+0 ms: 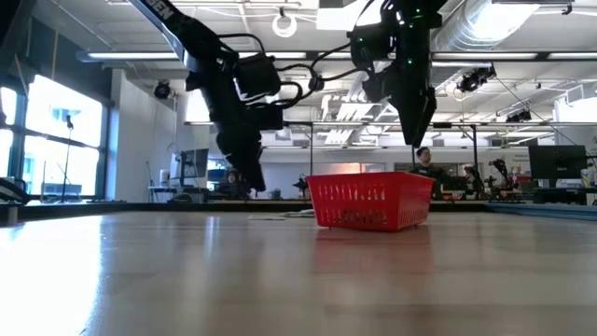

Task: Pick and place items into bin
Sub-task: Put the white stevia packet into the bin

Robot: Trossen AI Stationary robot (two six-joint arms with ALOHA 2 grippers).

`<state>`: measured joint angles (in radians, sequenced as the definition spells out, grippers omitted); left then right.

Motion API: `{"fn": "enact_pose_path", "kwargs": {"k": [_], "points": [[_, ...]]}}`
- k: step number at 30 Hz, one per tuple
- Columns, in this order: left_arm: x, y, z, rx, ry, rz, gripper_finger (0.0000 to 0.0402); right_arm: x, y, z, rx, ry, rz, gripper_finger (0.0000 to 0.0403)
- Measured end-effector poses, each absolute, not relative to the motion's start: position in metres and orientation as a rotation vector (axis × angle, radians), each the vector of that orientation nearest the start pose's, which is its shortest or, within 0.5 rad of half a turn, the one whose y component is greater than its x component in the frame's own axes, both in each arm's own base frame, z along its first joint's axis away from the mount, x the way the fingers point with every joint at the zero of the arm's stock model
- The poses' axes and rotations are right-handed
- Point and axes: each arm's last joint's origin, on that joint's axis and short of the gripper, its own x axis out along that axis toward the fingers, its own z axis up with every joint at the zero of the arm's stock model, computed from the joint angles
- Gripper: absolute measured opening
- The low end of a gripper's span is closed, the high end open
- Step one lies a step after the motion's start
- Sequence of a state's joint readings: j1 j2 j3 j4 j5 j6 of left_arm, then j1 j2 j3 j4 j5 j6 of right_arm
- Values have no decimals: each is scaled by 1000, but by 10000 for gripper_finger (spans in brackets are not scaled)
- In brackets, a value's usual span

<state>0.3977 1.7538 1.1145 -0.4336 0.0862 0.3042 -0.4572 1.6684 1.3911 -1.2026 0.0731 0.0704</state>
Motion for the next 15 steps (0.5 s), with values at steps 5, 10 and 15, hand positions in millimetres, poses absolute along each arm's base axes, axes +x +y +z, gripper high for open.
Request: {"fn": "enact_pose_path", "kwargs": {"k": [5,10,15], "points": [[328,129,170,22,1069,92,198,274,-137,261,350,1451,-472,330],[332,127,145,3,1151,79,198,275,-137,261,345,1450,-461,330],[337,121,141,51,1163,108,198,275,-137,261,331,1452,-448,330]]}}
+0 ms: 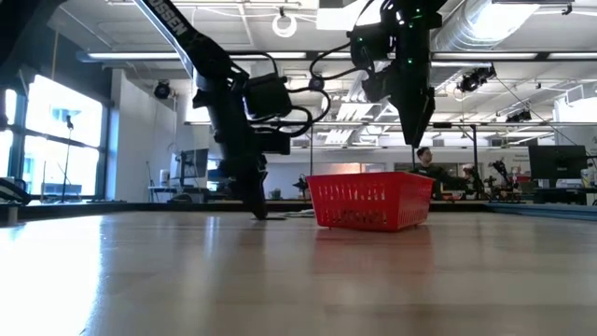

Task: Pick and place items into bin
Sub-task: Put the white stevia packet into the bin

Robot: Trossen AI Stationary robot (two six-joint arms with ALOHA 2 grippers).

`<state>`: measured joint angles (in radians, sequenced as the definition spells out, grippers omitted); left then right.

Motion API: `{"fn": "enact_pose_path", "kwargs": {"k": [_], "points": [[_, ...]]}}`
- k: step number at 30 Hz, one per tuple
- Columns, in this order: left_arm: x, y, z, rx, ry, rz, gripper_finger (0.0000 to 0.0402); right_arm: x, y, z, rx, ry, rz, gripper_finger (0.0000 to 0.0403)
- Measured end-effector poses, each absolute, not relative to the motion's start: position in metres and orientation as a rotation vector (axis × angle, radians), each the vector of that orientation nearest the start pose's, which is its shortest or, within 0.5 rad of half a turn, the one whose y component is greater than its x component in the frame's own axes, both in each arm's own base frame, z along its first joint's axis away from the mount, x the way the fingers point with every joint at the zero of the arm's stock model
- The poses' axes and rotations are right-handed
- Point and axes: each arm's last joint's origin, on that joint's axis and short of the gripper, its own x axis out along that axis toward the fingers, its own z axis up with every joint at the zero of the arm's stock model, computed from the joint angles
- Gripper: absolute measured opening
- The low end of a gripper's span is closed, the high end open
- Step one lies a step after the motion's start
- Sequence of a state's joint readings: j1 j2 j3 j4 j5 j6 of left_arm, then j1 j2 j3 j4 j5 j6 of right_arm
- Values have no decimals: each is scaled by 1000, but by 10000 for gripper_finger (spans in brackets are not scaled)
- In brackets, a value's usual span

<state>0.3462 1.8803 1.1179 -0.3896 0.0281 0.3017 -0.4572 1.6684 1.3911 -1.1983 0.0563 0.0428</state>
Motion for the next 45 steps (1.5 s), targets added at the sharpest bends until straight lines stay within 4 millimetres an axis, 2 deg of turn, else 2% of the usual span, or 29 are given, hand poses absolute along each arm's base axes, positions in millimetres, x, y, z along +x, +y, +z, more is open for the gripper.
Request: {"fn": "enact_pose_path", "kwargs": {"k": [7,10,15,21,23,27,30,33,35,39,42,45], "points": [[341,123,141,86,1131,147,185,276,-138,261,307,1438,-432,330],[342,125,142,108,1119,181,140,277,-138,261,304,1427,-433,330],[342,125,142,69,1115,209,26,276,-138,261,288,1448,-413,330],[345,113,142,-179,1064,90,41,269,-130,264,273,1517,-382,330],[349,101,142,-194,1058,23,23,268,-126,267,269,1506,-380,330],[354,79,144,-238,1053,-52,22,266,-113,279,275,1467,-397,330],[355,68,153,-143,1054,78,25,262,-102,289,256,1431,-455,330],[353,64,164,31,1054,237,47,257,-89,299,252,1397,-520,330],[351,67,169,80,1044,294,81,254,-80,304,280,1381,-554,330],[349,80,170,-29,1028,324,168,250,-56,308,341,1385,-602,330],[347,86,165,-132,1038,271,237,249,-30,311,348,1381,-618,330],[347,90,165,-121,1037,210,289,248,-4,312,318,1371,-623,330]]}}
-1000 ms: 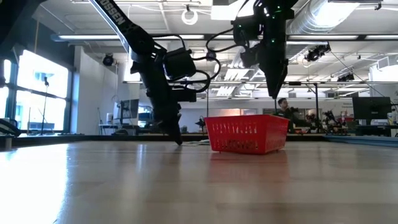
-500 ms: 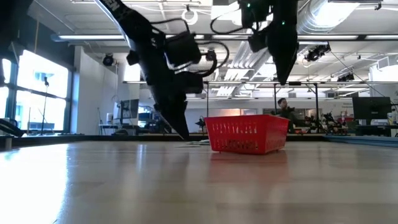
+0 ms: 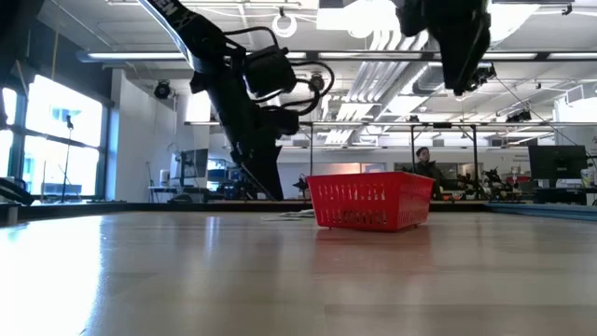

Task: Pick and place items into bin
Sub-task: Put the white stevia packet into the bin

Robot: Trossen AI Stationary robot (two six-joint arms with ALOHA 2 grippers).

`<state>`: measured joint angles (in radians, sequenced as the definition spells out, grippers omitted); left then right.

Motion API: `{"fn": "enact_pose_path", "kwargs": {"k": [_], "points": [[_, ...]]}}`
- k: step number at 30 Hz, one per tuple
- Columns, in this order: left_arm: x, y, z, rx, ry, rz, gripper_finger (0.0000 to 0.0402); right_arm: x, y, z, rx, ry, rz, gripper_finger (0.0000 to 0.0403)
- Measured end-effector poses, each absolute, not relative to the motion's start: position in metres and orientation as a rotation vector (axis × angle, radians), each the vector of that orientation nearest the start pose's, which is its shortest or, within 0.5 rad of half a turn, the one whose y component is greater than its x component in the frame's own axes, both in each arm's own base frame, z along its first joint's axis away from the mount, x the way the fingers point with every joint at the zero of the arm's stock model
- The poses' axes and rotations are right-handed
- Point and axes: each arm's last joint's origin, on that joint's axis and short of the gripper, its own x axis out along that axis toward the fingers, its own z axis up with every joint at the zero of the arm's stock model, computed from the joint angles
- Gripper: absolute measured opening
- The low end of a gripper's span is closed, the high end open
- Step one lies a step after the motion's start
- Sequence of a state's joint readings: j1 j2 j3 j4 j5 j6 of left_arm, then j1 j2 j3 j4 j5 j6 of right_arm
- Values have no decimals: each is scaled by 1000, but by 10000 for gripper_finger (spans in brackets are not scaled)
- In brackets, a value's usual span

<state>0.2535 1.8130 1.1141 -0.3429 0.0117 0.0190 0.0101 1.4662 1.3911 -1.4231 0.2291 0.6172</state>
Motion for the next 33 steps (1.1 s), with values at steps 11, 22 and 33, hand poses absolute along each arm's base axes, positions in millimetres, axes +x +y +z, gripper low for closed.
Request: {"fn": "enact_pose_path", "kwargs": {"k": [11,22,33], "points": [[353,109,141,-73,1042,253,306,244,17,313,133,1342,-665,330],[360,104,109,-126,1114,275,151,241,6,317,58,1346,-673,330],[380,86,203,-452,834,109,49,240,5,317,-41,1362,-637,330]]}}
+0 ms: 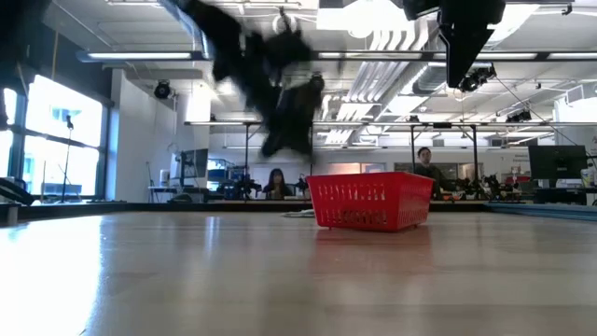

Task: Pick and place items into bin
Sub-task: Put the white stevia packet into the bin

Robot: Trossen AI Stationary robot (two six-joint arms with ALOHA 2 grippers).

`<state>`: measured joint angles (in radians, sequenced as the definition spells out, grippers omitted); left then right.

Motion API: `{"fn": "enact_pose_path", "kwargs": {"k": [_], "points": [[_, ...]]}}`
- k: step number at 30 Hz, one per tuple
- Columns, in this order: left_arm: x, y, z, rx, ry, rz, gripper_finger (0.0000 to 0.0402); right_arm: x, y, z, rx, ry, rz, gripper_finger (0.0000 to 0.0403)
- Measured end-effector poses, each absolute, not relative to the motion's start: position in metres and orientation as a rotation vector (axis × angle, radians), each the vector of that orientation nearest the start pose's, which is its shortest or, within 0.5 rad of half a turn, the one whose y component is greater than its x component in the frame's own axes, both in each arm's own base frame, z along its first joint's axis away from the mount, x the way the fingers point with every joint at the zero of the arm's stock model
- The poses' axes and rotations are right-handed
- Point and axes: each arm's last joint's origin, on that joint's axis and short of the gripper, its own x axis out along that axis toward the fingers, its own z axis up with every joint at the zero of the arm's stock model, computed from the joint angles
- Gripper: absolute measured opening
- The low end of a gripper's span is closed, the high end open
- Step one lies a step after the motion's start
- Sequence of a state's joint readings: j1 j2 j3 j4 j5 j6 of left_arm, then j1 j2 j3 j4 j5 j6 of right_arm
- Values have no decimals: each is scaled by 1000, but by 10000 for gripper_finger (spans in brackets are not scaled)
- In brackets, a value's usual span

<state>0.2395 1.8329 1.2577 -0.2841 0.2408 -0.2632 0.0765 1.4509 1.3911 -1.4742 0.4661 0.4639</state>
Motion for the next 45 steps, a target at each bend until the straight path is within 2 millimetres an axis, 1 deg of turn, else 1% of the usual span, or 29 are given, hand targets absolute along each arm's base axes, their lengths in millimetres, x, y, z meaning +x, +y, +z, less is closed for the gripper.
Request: {"fn": "enact_pose_path", "kwargs": {"k": [1,2,3,4,5,6,8,9,10,12,15,16,17,18,20,21,24,27,28,30,31,33,36,39,42,45], "points": [[382,79,226,-448,742,39,43,240,5,317,-52,1363,-635,330],[385,72,242,-436,671,-17,34,240,5,317,-67,1365,-633,330],[389,65,254,-423,620,-59,29,240,4,318,-81,1367,-631,330],[392,58,260,-413,601,-82,29,240,3,318,-89,1367,-630,330],[395,51,262,-412,602,-89,29,240,1,318,-91,1369,-630,330],[400,44,254,-422,634,-90,29,239,-1,319,-94,1371,-631,330],[414,26,230,-432,678,-73,31,237,-6,321,-91,1369,-637,330],[417,18,222,-436,694,-51,43,237,-8,322,-88,1365,-641,330],[422,10,216,-434,681,-30,62,236,-10,323,-82,1360,-646,330],[431,-1,208,-441,651,37,116,233,-15,325,-74,1355,-653,330],[430,-7,189,-482,719,141,206,227,-20,330,-52,1346,-660,330],[429,-7,188,-494,731,149,233,226,-20,330,-49,1348,-655,330],[429,-7,192,-505,727,137,258,223,-21,332,-41,1350,-648,330],[425,-7,201,-514,734,124,282,221,-22,334,-31,1349,-639,330],[412,-3,215,-526,787,143,316,218,-23,336,-8,1347,-627,330],[406,-2,223,-521,805,160,326,216,-24,336,-4,1343,-624,330],[375,8,242,-441,922,278,335,207,-26,326,30,1330,-585,330],[348,24,270,-426,928,369,317,203,-29,299,161,1281,-453,330],[341,31,273,-446,933,374,308,204,-31,287,215,1247,-399,330],[332,46,279,-505,887,366,289,211,-41,264,323,1137,-319,330],[325,54,277,-534,893,375,280,216,-49,256,368,1067,-308,330],[316,65,275,-588,876,399,265,227,-68,246,429,939,-329,330],[297,83,265,-661,907,441,247,246,-95,239,431,853,-421,330],[287,101,250,-733,928,452,236,269,-122,227,395,907,-546,330],[279,115,245,-791,925,441,232,292,-150,208,379,999,-570,330],[274,123,241,-788,933,433,233,310,-177,193,364,1110,-570,330]]}}
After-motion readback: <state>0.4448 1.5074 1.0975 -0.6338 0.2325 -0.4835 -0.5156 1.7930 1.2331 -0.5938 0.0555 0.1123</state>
